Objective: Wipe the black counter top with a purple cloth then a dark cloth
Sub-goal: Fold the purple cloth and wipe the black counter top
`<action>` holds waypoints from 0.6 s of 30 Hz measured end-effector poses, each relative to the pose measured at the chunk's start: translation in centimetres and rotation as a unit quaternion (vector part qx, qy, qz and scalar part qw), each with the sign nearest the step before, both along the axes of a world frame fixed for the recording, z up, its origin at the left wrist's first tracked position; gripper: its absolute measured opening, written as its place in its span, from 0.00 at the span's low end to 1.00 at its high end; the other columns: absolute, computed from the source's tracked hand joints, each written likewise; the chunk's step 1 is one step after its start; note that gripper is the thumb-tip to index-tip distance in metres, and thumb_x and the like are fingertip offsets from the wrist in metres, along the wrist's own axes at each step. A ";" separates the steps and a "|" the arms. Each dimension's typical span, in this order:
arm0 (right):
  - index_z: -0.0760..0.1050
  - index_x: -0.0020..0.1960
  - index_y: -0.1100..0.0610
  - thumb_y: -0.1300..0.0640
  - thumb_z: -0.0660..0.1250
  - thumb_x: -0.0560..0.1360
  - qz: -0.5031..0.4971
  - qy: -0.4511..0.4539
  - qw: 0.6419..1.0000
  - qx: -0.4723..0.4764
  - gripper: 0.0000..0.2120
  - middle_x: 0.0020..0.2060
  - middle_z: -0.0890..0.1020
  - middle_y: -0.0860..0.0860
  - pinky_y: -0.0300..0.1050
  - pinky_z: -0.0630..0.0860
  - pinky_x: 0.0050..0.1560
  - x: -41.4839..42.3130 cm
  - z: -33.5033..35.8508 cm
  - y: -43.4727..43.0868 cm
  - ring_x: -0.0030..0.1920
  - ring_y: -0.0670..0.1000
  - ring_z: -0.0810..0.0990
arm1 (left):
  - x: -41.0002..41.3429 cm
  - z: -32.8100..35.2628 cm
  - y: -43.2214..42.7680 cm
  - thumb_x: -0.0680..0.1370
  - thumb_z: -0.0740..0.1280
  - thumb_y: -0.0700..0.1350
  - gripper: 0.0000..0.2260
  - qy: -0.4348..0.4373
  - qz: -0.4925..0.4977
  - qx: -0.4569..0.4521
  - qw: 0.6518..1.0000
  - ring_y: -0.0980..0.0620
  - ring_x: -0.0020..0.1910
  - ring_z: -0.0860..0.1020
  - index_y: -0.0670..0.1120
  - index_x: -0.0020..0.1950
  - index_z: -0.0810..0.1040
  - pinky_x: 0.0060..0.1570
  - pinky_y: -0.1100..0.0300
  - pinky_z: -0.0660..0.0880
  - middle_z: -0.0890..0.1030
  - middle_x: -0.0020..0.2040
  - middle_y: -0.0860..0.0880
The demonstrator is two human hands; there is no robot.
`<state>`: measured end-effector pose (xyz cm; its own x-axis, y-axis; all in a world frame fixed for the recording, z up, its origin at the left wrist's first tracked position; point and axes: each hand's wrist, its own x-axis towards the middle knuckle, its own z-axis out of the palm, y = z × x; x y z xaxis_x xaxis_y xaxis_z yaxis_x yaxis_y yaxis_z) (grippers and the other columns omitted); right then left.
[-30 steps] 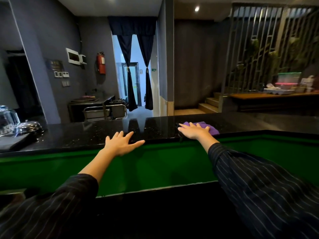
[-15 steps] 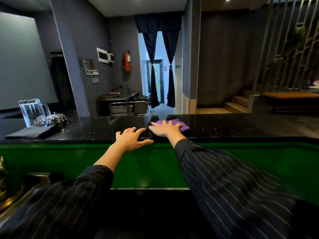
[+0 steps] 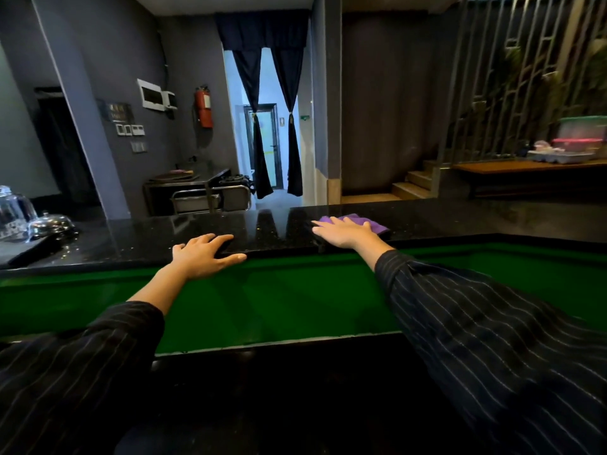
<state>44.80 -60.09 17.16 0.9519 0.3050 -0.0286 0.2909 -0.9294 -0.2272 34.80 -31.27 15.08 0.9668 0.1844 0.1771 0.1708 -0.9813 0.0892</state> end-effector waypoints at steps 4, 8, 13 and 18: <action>0.51 0.77 0.38 0.34 0.43 0.79 -0.071 -0.016 0.997 0.000 0.27 0.79 0.50 0.47 0.69 0.39 0.73 0.1 -0.4 -4.2 0.79 0.56 0.47 | 0.0 0.0 -0.1 0.70 0.54 0.73 0.34 0.000 0.003 -0.001 1.000 0.47 0.75 0.57 0.63 0.74 0.57 0.71 0.41 0.53 0.59 0.76 0.49; 0.55 0.77 0.38 0.38 0.42 0.80 -0.139 -0.062 0.988 -0.014 0.25 0.79 0.55 0.50 0.72 0.41 0.71 -0.5 -1.1 -3.4 0.78 0.60 0.51 | 0.0 0.0 -0.2 0.70 0.54 0.73 0.35 0.001 -0.002 0.003 1.000 0.46 0.75 0.57 0.62 0.74 0.57 0.71 0.40 0.54 0.59 0.76 0.48; 0.56 0.77 0.43 0.40 0.43 0.80 -0.194 -0.059 0.979 -0.030 0.27 0.78 0.56 0.56 0.74 0.40 0.70 -1.5 -0.9 -0.3 0.77 0.64 0.51 | 0.1 0.3 -0.3 0.70 0.53 0.73 0.36 0.022 -0.007 0.009 1.000 0.45 0.75 0.56 0.60 0.75 0.55 0.70 0.39 0.53 0.58 0.77 0.47; 0.60 0.76 0.45 0.40 0.43 0.80 -0.124 -0.093 0.988 -0.024 0.27 0.77 0.58 0.57 0.76 0.41 0.67 -3.7 -1.6 4.9 0.75 0.67 0.53 | -0.1 0.5 -0.3 0.70 0.52 0.73 0.37 0.033 -0.011 0.008 0.999 0.44 0.76 0.55 0.60 0.76 0.54 0.71 0.38 0.53 0.56 0.77 0.46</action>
